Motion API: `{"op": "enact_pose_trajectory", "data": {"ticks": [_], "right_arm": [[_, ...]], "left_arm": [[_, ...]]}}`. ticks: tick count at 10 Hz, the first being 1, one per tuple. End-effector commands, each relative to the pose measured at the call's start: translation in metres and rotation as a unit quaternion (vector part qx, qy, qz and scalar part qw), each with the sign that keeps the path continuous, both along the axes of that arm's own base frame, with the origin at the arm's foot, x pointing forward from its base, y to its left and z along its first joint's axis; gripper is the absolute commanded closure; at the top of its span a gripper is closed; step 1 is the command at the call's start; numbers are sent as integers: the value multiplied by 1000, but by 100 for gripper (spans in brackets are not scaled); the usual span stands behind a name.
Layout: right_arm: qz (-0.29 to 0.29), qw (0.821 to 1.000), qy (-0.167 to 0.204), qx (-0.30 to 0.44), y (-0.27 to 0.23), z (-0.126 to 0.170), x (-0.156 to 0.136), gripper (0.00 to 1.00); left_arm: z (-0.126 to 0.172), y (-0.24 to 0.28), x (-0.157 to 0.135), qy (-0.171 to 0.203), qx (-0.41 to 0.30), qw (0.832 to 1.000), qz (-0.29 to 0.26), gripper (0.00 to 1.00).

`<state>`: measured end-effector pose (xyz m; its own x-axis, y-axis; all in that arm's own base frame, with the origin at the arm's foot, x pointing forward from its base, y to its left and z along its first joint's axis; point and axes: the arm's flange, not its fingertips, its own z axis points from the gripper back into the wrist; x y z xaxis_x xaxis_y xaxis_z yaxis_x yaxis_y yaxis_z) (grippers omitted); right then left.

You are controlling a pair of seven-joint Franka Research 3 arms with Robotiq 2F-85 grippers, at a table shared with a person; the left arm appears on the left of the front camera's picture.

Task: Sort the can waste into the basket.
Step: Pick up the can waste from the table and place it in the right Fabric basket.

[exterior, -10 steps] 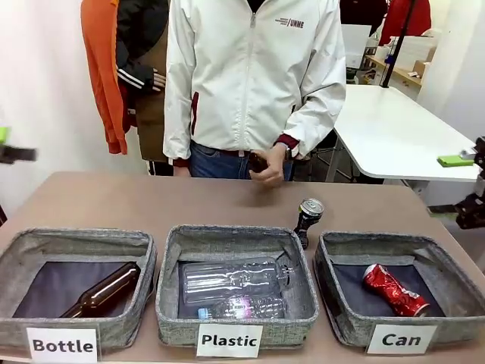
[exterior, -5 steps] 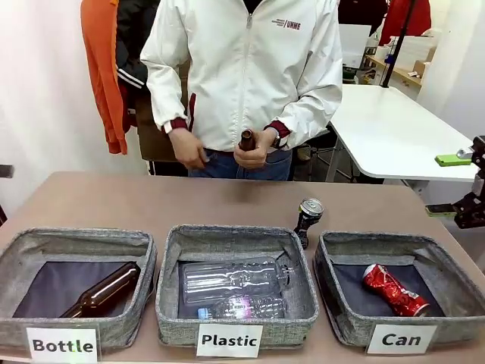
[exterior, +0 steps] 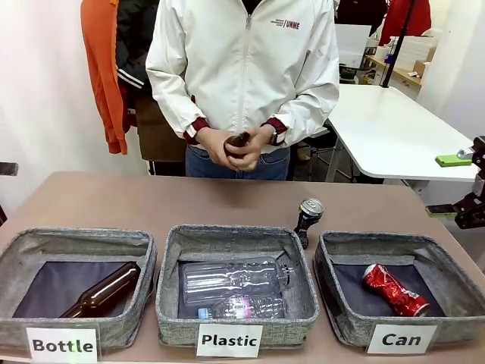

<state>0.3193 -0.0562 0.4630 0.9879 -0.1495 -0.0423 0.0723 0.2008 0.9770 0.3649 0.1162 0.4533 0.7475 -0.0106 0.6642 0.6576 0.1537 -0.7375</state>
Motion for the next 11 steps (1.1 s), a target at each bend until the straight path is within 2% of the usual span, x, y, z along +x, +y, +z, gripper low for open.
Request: {"op": "enact_pose_trajectory", "data": {"ticks": [1, 4, 5, 6, 8, 9, 10, 11], "right_arm": [[5, 1000, -1, 0, -1, 1, -3, 0], [0, 1000, 0, 0, 0, 0, 0, 0], [44, 995, -45, -78, 13, 1, 27, 0], [137, 970, -138, -144, 29, -5, 57, 0], [187, 929, -235, -215, 43, -29, 96, 0], [213, 912, -283, -207, 51, -43, 114, 0], [221, 892, -351, -182, 58, -55, 130, 0], [202, 872, -398, -202, 58, -63, 143, 0]], "left_arm": [[2, 0, -1, -1, -1, 1000, 3, 0], [0, 0, 0, 0, 0, 1000, 0, 0], [4, 5, -3, -6, 2, 1000, 16, 0], [0, 0, 0, 1, 0, 1000, 0, 0], [-1, 2, 0, 0, 1, 1000, 3, 0], [4, 15, -5, 49, -2, 999, -9, 0], [7, 30, -7, 117, -6, 993, -28, 0], [9, 47, -17, 170, -3, 985, -31, 0]]}}
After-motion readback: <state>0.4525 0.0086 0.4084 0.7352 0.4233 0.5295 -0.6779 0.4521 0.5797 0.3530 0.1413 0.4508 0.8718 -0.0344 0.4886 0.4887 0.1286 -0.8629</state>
